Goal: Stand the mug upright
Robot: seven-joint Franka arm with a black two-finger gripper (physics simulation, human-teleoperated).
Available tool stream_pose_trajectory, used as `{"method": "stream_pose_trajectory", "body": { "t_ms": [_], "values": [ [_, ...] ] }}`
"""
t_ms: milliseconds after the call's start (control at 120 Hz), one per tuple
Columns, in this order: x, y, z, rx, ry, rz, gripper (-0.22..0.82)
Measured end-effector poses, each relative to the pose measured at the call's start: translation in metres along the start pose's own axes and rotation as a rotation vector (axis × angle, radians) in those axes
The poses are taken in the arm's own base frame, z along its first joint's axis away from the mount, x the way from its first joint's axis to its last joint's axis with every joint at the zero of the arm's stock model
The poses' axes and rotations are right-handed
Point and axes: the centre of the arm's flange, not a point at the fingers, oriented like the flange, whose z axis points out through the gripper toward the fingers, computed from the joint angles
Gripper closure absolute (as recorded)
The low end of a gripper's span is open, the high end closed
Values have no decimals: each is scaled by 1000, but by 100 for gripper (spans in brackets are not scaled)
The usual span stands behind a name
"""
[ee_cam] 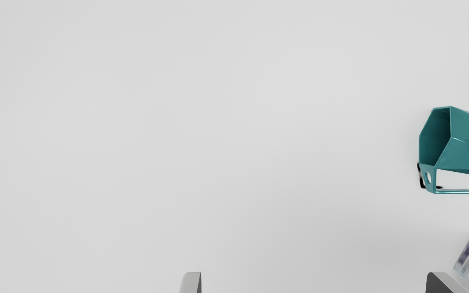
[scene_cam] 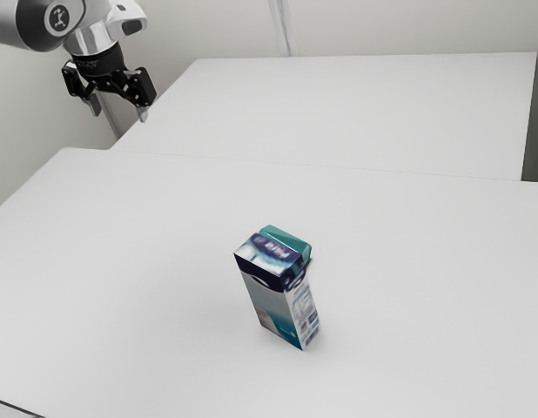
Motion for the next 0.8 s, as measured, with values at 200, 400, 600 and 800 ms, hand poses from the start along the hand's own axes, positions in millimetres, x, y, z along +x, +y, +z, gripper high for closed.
{"method": "stream_pose_trajectory", "body": {
  "t_ms": [200, 400, 600, 800],
  "values": [
    [-1, -1, 1, 1, -4, 5, 0],
    [4, -5, 8, 3, -12, -2, 0],
    [36, -2, 59, -176, -59, -61, 0],
    [77, -17, 143, -409, -128, -214, 0]
  ]
}}
